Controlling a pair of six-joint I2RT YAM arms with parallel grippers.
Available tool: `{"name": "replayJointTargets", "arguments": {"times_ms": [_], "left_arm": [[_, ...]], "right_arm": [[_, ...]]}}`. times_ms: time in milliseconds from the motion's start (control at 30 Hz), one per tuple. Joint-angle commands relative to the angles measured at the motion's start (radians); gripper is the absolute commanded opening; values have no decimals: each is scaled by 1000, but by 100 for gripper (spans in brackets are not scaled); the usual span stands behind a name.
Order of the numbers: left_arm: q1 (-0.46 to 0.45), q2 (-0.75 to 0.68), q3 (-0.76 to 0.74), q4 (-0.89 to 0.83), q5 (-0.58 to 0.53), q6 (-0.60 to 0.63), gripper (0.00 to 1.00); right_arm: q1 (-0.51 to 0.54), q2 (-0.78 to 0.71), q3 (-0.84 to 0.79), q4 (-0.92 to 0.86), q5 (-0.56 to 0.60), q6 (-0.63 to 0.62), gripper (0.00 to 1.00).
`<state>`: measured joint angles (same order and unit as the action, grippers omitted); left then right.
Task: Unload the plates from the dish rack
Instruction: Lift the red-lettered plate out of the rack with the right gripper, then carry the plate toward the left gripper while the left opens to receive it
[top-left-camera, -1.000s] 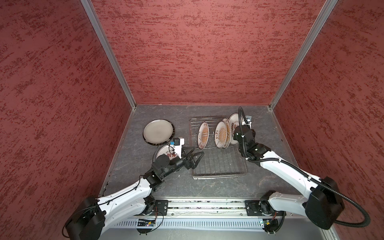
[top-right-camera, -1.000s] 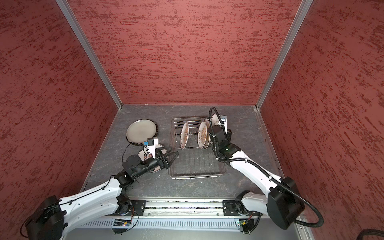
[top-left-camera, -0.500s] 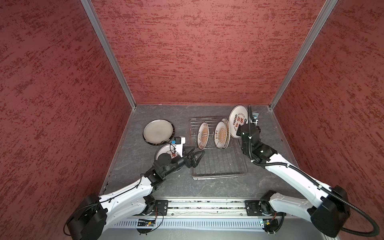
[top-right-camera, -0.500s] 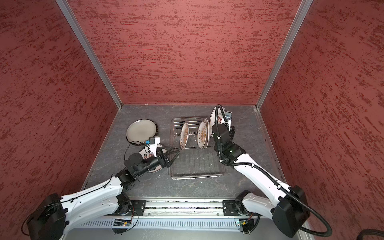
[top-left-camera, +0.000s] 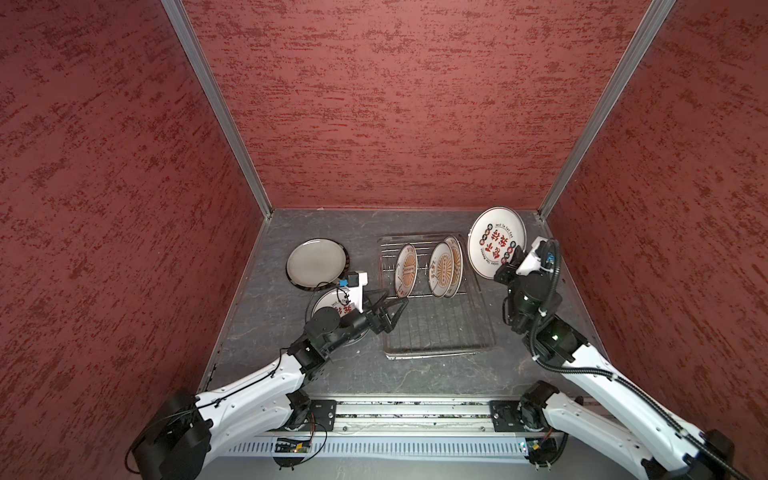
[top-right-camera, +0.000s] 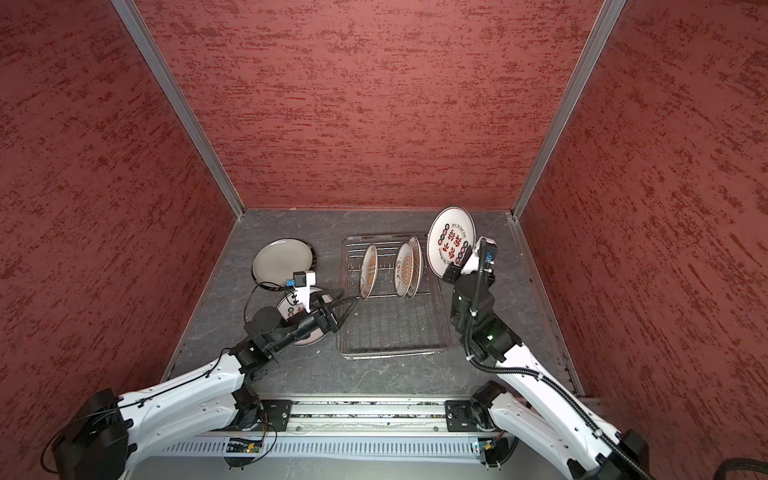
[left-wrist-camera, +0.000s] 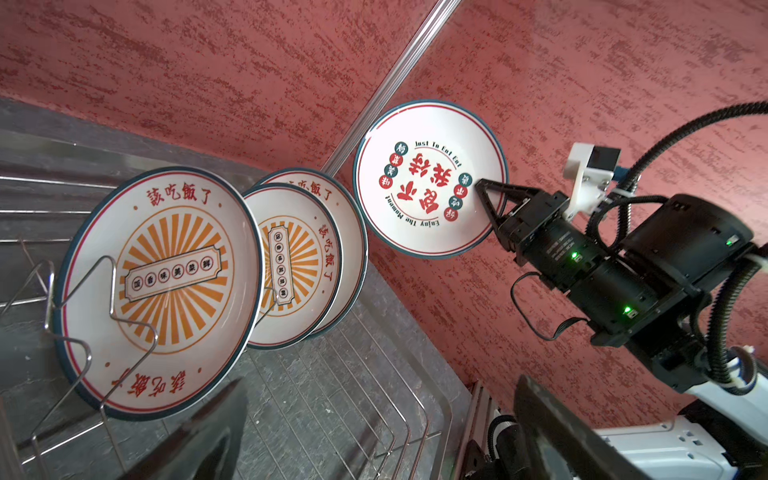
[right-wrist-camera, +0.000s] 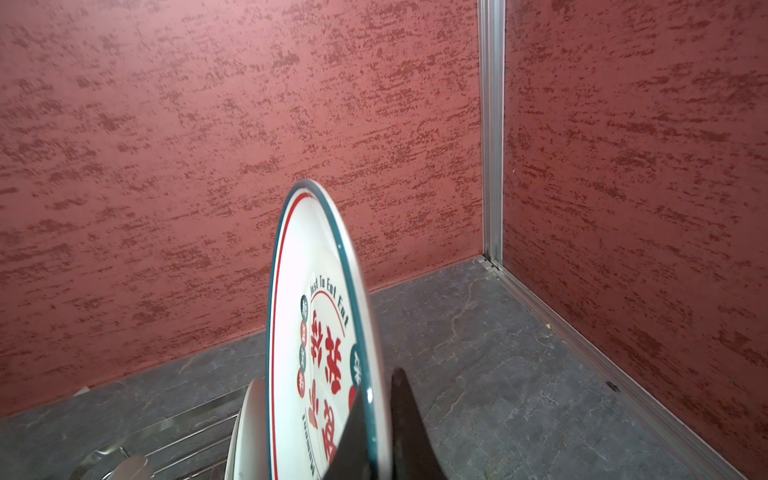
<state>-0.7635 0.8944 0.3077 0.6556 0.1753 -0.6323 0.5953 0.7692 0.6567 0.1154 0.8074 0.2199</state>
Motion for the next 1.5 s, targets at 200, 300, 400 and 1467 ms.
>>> {"name": "replayJointTargets", "arguments": {"times_ms": [200,300,400,1467], "left_arm": [[17,-193,-2,-156,51,92,99],[32,-273,-8,-223,46,94,99],[32,-307,-48,-149,63,77,99],[15,-23,12,1,30,-35,27]], "right_arm": [[4,-182,-45,62,-443,159,1],[4,-206,-63,68,-577,206,0],[4,-207,-96,130,-710,246,0],[8,123,-213,579,-1039,341,0]]}}
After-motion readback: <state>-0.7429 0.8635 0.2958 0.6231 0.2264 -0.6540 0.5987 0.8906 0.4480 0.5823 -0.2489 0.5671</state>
